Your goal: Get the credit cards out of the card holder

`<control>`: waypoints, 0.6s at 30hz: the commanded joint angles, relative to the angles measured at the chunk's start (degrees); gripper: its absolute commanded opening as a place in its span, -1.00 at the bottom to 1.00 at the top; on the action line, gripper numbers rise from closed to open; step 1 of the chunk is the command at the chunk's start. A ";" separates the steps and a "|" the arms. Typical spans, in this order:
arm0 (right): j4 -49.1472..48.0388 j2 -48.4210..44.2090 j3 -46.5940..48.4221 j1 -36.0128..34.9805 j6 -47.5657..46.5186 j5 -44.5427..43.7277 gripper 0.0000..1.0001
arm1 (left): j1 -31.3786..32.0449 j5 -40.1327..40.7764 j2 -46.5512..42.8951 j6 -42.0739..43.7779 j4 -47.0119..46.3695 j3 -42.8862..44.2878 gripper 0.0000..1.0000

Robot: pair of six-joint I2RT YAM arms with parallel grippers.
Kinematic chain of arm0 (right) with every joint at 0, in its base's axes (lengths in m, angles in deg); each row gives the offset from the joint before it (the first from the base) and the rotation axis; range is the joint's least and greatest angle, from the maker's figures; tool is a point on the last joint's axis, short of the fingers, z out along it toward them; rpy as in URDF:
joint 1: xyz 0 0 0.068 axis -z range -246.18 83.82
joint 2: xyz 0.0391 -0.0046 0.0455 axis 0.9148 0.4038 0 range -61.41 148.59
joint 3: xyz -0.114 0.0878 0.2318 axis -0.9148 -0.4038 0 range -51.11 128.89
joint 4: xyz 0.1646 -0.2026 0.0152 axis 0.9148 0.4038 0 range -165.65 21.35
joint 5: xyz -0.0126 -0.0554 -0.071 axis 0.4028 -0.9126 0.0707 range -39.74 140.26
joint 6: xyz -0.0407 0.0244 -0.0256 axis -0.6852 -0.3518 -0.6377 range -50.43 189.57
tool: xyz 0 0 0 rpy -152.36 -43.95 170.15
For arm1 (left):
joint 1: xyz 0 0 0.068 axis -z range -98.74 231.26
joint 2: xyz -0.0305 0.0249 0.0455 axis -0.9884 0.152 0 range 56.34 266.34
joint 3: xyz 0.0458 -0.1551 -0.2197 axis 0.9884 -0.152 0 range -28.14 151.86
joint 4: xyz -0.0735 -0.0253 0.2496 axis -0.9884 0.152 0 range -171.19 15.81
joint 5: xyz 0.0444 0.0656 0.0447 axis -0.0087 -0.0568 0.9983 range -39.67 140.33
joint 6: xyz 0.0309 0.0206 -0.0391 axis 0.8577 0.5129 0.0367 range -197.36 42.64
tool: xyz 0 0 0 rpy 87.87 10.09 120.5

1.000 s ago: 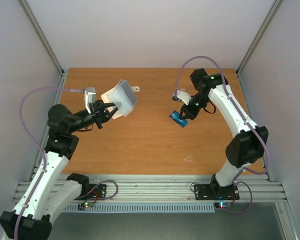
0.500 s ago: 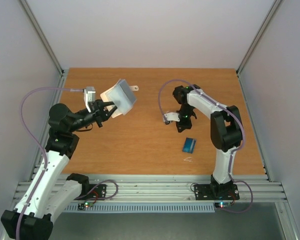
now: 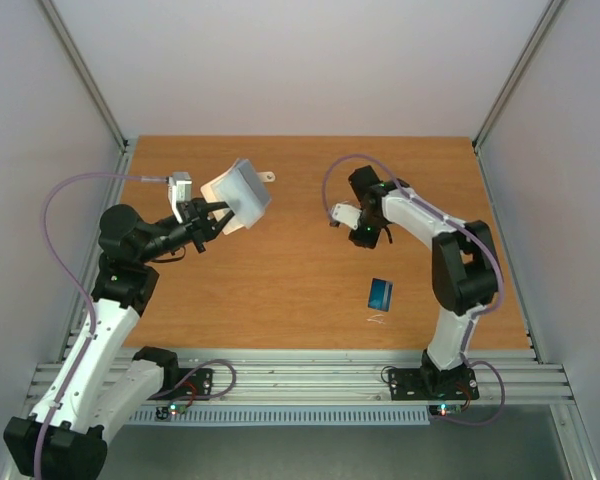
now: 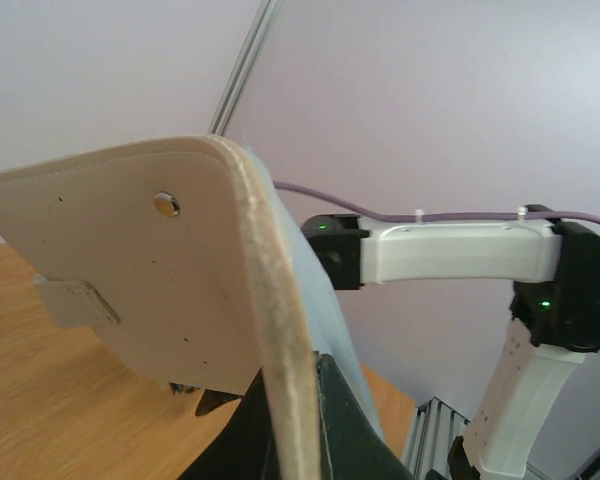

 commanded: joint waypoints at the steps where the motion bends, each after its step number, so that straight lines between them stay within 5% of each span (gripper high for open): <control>1: -10.36 -11.13 -5.74 1.68 32.36 -6.19 -0.31 | -0.33 0.18 -0.24 1.78 -2.30 -0.07 -0.99; 6: 5.12 -16.59 -9.36 4.83 65.87 -3.14 -0.14 | -0.33 0.65 -0.65 1.14 -3.99 -1.02 -1.00; 11: 9.34 -22.54 -21.26 5.22 84.55 0.05 0.19 | -0.33 1.16 -1.34 1.10 -3.19 -2.08 -0.99; 18: 6.00 -22.10 -29.75 5.22 88.91 5.80 0.29 | -0.33 1.82 -1.71 1.30 -3.15 -2.28 -0.99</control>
